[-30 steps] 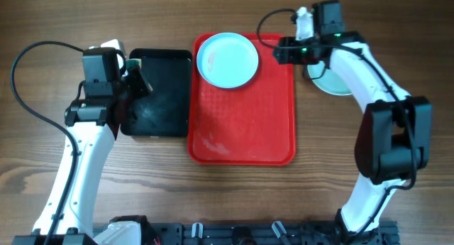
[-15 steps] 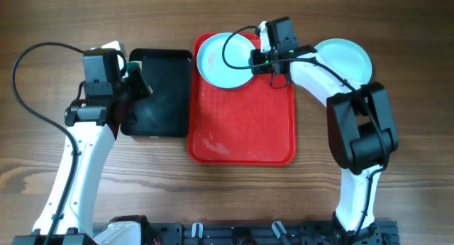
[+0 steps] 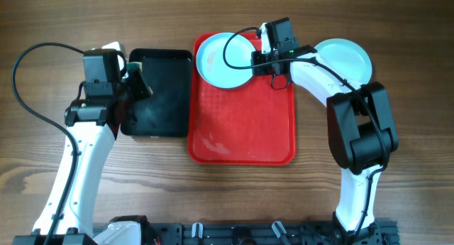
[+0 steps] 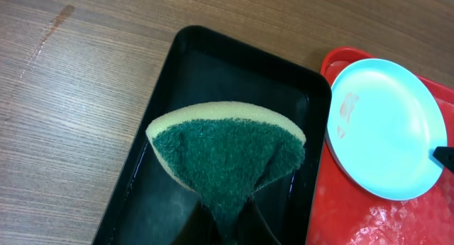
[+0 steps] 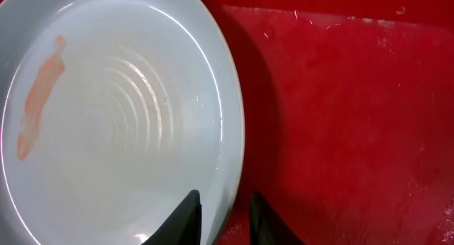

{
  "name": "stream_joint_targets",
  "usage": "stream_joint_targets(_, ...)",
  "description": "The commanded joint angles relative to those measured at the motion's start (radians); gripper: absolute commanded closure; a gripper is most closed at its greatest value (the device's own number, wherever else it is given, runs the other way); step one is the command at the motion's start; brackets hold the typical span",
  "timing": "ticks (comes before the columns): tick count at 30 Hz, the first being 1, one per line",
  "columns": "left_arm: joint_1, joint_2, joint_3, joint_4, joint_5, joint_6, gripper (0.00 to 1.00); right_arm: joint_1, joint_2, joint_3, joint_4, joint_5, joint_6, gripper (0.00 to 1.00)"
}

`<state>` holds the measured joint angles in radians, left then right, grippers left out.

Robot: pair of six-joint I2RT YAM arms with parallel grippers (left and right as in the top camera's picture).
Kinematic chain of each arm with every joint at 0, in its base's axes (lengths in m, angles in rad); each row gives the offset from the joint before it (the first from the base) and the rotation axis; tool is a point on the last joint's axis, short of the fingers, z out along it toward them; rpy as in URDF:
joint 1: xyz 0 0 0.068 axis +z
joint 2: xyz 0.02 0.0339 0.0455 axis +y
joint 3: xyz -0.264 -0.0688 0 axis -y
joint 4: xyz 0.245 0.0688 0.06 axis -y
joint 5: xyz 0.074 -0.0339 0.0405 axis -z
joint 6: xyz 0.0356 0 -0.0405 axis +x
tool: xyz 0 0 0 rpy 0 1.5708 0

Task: Clean dirty plates on tray and stack at the side
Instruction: 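Grip the rim of the remaining pale-green plate with the right gripper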

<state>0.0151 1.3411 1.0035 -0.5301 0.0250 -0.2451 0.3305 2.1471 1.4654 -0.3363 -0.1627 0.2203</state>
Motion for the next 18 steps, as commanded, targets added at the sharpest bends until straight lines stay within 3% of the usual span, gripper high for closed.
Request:
stream_joint_targets(1, 0.002, 0.001, 0.008, 0.001, 0.009, 0.014, 0.96, -0.003, 0.023, -0.017, 0.016, 0.018, 0.045, 0.77)
stream_joint_targets(5, 0.002, 0.001, 0.008, -0.003, 0.009, 0.014, 0.96, -0.002, 0.023, -0.021, 0.031, 0.043, 0.074, 0.85)
stream_joint_targets(10, 0.002, 0.001, 0.008, -0.004, 0.009, 0.014, 0.96, -0.002, 0.023, -0.021, 0.02, 0.043, 0.075, 0.84)
stream_joint_targets(12, 0.002, 0.001, 0.008, -0.003, 0.009, 0.014, 0.96, -0.002, 0.023, -0.021, 0.017, 0.043, 0.076, 0.78)
stream_joint_targets(18, 0.002, 0.001, 0.008, -0.002, 0.009, 0.023, 0.96, -0.002, 0.024, -0.021, 0.014, 0.043, 0.097, 0.79)
